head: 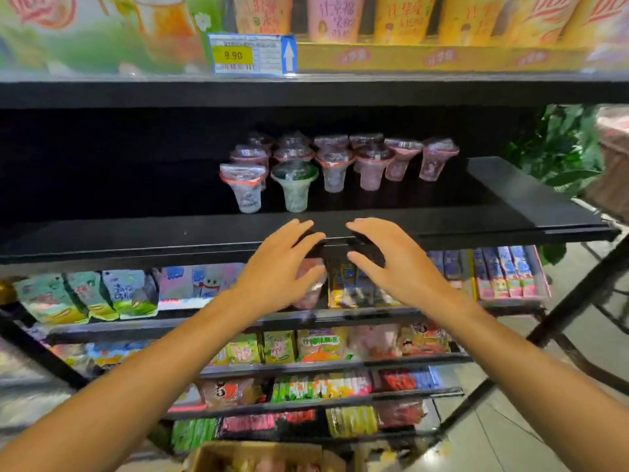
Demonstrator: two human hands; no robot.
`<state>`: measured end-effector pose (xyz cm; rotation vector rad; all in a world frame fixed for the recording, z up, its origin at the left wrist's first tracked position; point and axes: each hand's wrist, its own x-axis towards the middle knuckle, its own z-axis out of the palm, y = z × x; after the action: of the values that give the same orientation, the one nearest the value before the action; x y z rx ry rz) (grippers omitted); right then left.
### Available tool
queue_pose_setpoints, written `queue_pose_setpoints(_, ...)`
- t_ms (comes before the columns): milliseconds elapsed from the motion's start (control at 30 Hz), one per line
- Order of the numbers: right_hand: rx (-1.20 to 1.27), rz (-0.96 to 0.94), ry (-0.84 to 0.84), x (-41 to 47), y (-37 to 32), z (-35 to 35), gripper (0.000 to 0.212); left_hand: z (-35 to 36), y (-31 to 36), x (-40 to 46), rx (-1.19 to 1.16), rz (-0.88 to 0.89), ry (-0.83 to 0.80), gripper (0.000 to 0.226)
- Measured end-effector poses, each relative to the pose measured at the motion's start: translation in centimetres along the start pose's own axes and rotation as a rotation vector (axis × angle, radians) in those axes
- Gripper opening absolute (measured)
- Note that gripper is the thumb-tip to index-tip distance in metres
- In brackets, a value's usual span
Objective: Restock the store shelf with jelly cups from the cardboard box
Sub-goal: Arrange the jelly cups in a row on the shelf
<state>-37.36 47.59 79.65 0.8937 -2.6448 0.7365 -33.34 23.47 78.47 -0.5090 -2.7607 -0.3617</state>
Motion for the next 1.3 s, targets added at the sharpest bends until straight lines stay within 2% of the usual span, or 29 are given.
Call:
queue_pose_setpoints(100,-0.053,-0.032,0.003,-2.4,-4.3,4.5,0.052,-0.5,-3.9,-6.4,0.018,0.068,0.010,0.067)
queue_pose_setpoints(267,0.016,-0.016,-0.032,-6.8,-12.7,13.8,0.048,0.4,-10.7,-18.2,0.000,0.149,-0.017,0.058)
queue_pose_setpoints(400,0.073,0.135,-0.230,-11.5,-15.9,21.2,0.051,5.1,-15.0,-27.1,-0.183,0.144,-0.039,0.046)
queue_pose_setpoints(533,0.125,0.346,-0.435,-16.2,-16.5,27.7,0.050,11.1,-17.8,-34.6,-0.208,0.001,-0.267,0.048)
queue_pose_setpoints(633,0.163,0.469,-0.581,-20.3,-15.2,33.8,0.048,16.6,-18.7,-39.5,-0.232,-0.159,-0.420,0.055)
queue_pose_setpoints(733,0.229,0.599,-0.719,-24.6,-12.6,41.1,0.045,23.5,-19.2,-44.5,-0.266,-0.281,-0.482,0.061)
queue_pose_setpoints(900,0.381,0.791,-0.843,-33.5,-6.6,54.5,0.038,36.9,-19.8,-54.3,-0.327,-0.451,-0.621,0.071)
queue_pose_setpoints(1033,0.456,0.954,-0.876,-40.5,-2.0,65.5,0.036,45.4,-20.2,-59.6,-0.324,-0.519,-0.707,0.064)
queue_pose_setpoints(1100,0.481,1.062,-0.879,-42.6,-0.4,70.5,0.031,49.3,-21.2,-61.6,-0.362,-0.505,-0.707,0.070)
queue_pose_setpoints(1167,0.476,1.028,-0.935,-43.8,1.1,75.0,0.019,52.8,-22.5,-62.8,-0.373,-0.472,-0.753,0.073)
queue_pose_setpoints(1200,0.458,1.006,-0.937,-43.8,1.6,77.1,0.020,54.4,-23.1,-63.1,-0.361,-0.504,-0.799,0.070)
queue_pose_setpoints(1233,0.413,1.000,-0.937,-43.7,2.2,79.4,0.030,55.9,-23.7,-63.2,-0.344,-0.542,-0.831,0.064)
queue_pose_setpoints(1300,0.383,1.116,-0.951,-43.1,3.1,83.9,0.052,58.9,-24.8,-63.4,-0.323,-0.569,-0.853,0.057)
